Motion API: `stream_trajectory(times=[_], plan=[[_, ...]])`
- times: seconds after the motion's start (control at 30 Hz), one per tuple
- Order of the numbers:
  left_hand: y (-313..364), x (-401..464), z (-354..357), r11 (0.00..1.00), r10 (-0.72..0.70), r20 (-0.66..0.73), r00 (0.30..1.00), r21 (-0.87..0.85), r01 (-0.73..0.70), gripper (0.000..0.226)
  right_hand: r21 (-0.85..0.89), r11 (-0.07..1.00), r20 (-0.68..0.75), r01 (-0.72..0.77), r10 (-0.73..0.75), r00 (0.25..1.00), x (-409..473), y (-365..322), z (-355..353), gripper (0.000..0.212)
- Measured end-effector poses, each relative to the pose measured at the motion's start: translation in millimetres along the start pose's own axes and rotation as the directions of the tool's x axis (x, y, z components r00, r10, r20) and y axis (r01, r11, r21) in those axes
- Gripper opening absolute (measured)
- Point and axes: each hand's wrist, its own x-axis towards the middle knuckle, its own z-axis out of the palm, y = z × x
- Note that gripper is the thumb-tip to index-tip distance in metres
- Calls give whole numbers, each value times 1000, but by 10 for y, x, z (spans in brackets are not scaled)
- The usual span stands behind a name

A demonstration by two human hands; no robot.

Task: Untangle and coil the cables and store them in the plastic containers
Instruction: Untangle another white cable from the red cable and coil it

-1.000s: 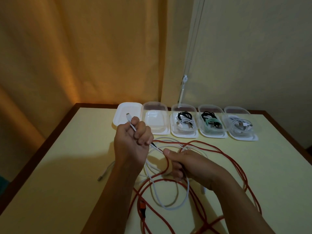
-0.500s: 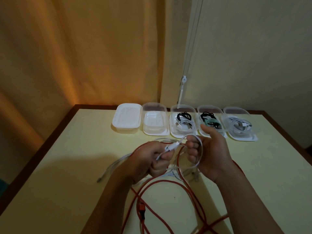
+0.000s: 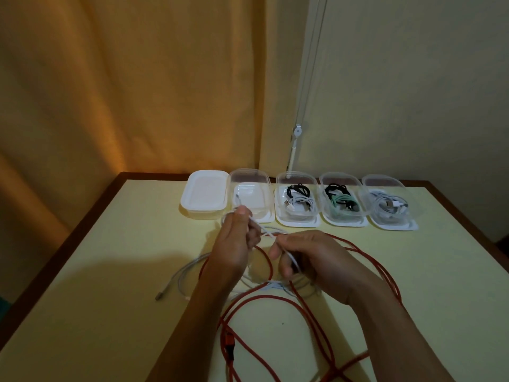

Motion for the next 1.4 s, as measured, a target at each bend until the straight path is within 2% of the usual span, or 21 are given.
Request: stream_trajectory(times=[0.07, 0.13, 0.23, 0.33, 0.4, 0.47, 0.57, 0.67, 0.73, 0.83, 0.87, 0.9, 0.93, 0.97, 1.0, 1.03, 1.1, 1.2, 1.27, 1.33, 1.4], plan=[[63, -25, 33, 991, 134, -117, 984, -10, -136, 46, -105, 994, 73, -19, 27, 997, 2, 12, 46, 43], [88, -23, 53, 966, 154, -124, 980, -192, -176, 53, -199, 978, 101, -55, 76, 992, 4, 27, 82, 49], [244, -96, 47, 826, 80, -16, 997, -559, -75, 40, -288, 953, 44, -99, 117, 992, 10, 54, 107, 62], [282, -134, -76, 681, 82, 141, 987, -731, 48, 31, -259, 950, -105, -173, 150, 983, 57, 103, 52, 64], [283, -141, -171, 671, 95, 269, 958, -729, 138, 30, -212, 953, -221, -215, 167, 961, 94, 136, -7, 66], [299, -175, -211, 707, 95, 445, 891, -660, 254, 27, -151, 966, -300, -208, 155, 941, 116, 150, -36, 69], [250, -162, -252, 706, 142, 705, 695, -564, 428, 24, 42, 985, -329, -167, 172, 928, 131, 141, -27, 66], [228, -132, -318, 758, 134, 788, 602, -472, 450, 24, 311, 945, -326, -103, 208, 922, 132, 120, -67, 52], [239, -144, -329, 823, 47, 829, 558, -348, 448, 23, 452, 892, -338, -29, 202, 919, 130, 103, -110, 47], [222, -153, -252, 922, -137, 792, 595, -117, 369, 29, 487, 870, -342, 72, 114, 933, 128, 43, -92, 31], [222, -154, -206, 961, -181, 759, 625, 2, 276, 33, 464, 882, -332, 83, 86, 939, 129, 38, -76, 34], [214, -153, -167, 977, -210, 717, 665, 178, 117, 37, 416, 905, -324, 85, 60, 944, 131, 41, -66, 39], [192, -143, -132, 921, -219, 655, 723, 384, -69, 41, 350, 933, -316, 82, 35, 948, 136, 52, -64, 42], [176, -143, -112, 802, -206, 589, 782, 559, -209, 42, 274, 959, -307, 79, 9, 952, 135, 61, -62, 43], [159, -155, -103, 710, -177, 517, 838, 656, -255, 39, 195, 978, -295, 78, -18, 955, 129, 56, -55, 43], [142, -164, -100, 682, -143, 447, 883, 691, -239, 35, 113, 990, -284, 79, -44, 958, 124, 52, -53, 42], [69, -142, -91, 747, -97, 302, 948, 651, -131, 42, -17, 997, -261, 81, -82, 962, 102, 27, -39, 36], [43, -78, -80, 951, -76, 111, 991, 307, 39, 63, -116, 992, -206, 55, -78, 975, 70, -6, 6, 32], [34, -30, -53, 992, -42, 35, 999, 124, 37, 56, -184, 983, -147, 25, -53, 988, 68, -3, 49, 32], [57, -39, -1, 996, 22, -35, 999, 86, -19, 44, -244, 970, -92, 15, -39, 995, 69, 5, 96, 36], [88, -55, 17, 998, 60, -57, 997, -22, -61, 45, -270, 963, -41, 18, -30, 999, 66, 10, 123, 40]])
